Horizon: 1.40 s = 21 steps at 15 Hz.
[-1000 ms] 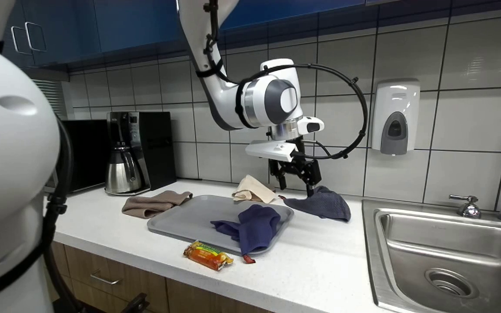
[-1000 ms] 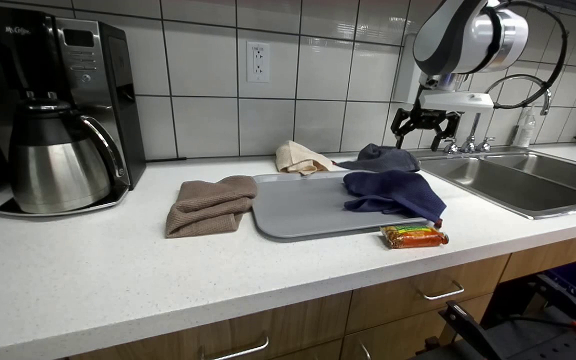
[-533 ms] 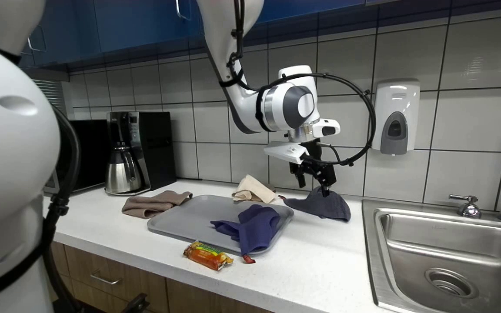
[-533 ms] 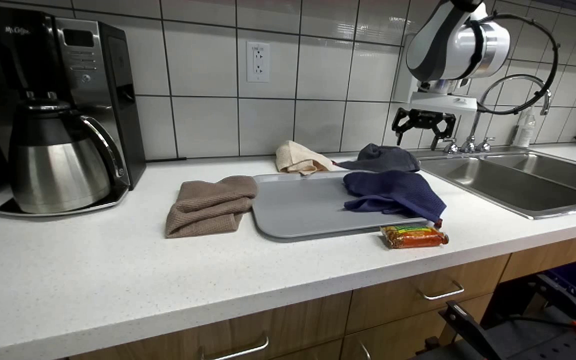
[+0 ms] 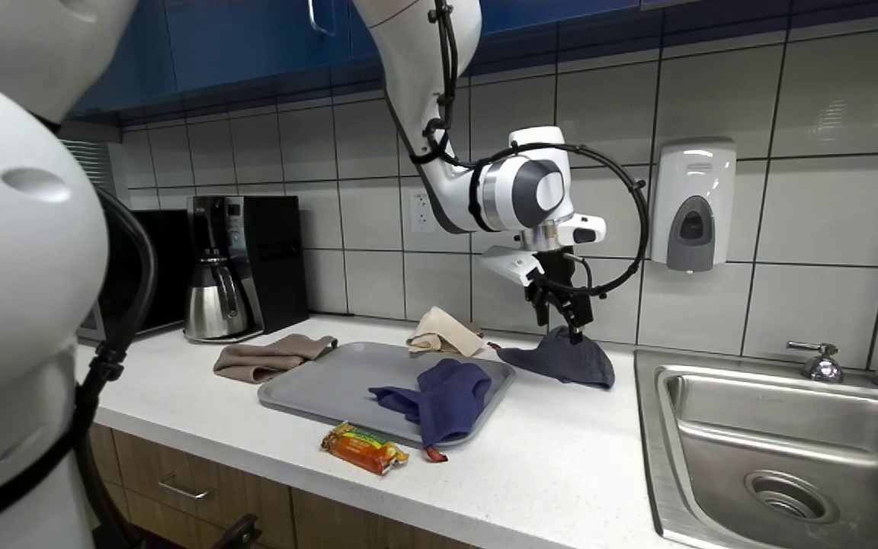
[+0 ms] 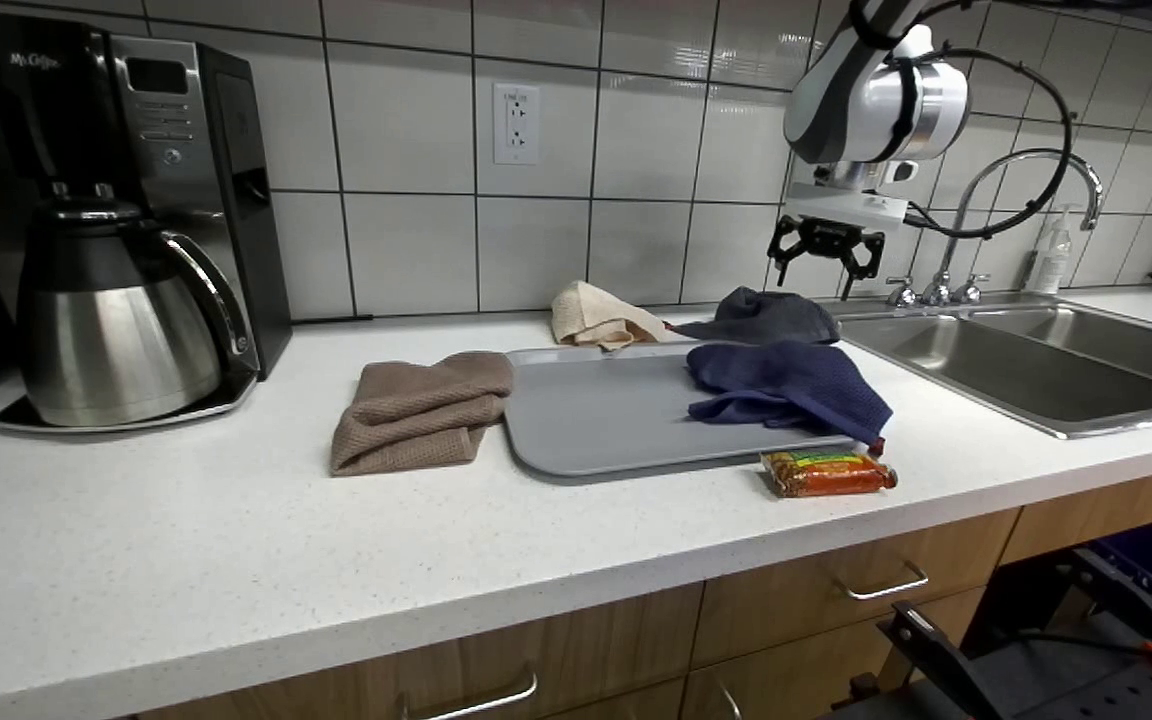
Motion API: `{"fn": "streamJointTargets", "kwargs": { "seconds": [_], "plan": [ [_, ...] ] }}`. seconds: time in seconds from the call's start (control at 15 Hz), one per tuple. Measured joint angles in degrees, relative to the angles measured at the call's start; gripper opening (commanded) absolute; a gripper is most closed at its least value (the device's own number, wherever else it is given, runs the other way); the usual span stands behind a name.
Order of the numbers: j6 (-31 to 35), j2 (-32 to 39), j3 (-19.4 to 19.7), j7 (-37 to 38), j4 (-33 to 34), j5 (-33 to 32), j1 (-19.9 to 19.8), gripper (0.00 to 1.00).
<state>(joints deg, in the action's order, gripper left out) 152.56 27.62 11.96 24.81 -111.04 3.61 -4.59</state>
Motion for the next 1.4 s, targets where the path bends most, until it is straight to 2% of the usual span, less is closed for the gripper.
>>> {"fn": "streamJointTargets", "kwargs": {
  "seconds": [0.8,1.4],
  "plan": [
    [-4.5,11.0,0.4,11.5,14.7,2.3,1.6,1.0],
    [-4.8,17.6,1.7,13.9,21.7,2.3,1.8,1.0]
  ]
}}
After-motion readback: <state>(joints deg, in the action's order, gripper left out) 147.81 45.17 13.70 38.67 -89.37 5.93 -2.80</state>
